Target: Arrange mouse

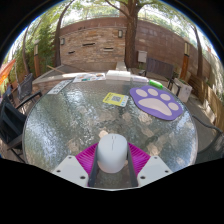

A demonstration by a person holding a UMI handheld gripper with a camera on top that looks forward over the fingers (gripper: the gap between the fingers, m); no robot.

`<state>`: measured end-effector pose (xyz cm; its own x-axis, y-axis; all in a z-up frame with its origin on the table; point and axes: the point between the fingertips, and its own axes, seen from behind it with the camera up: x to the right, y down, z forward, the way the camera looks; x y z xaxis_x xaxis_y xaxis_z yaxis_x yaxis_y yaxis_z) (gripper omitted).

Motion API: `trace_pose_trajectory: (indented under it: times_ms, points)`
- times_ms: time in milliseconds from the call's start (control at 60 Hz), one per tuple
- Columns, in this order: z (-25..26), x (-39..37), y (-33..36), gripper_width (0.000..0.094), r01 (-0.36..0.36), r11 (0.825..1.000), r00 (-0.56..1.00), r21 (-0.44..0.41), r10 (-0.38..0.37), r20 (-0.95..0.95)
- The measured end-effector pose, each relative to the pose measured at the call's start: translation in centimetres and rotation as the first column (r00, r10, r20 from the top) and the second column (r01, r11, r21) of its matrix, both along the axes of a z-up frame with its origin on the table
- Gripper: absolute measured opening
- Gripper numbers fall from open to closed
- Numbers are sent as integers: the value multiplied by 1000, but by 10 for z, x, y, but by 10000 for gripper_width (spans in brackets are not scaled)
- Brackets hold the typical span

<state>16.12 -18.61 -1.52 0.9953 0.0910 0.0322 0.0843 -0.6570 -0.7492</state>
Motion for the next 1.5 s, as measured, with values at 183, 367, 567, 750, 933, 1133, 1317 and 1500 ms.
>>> trace_pose_trajectory:
  times_ms: [183, 367, 567, 750, 933, 1133, 1317, 1500]
  points:
    - [0, -7, -2, 365, -70, 997, 998, -44, 70, 8]
    - [90, -42, 31, 350, -163, 983, 984, 88, 169, -55]
    - [244, -23, 116, 348, -164, 922, 964, 351, 225, -140]
    - [234, 81, 214, 354, -59, 931, 978, 360, 127, -168]
    - [83, 154, 250, 353, -33, 992, 987, 124, 52, -154]
    - [24, 168, 251, 496, -44, 999, 985, 25, 47, -164]
    - [24, 177, 241, 852, -47, 999, 993, 17, 49, -107]
    - [77, 178, 204, 850, 8, 998, 998, 60, -4, -70]
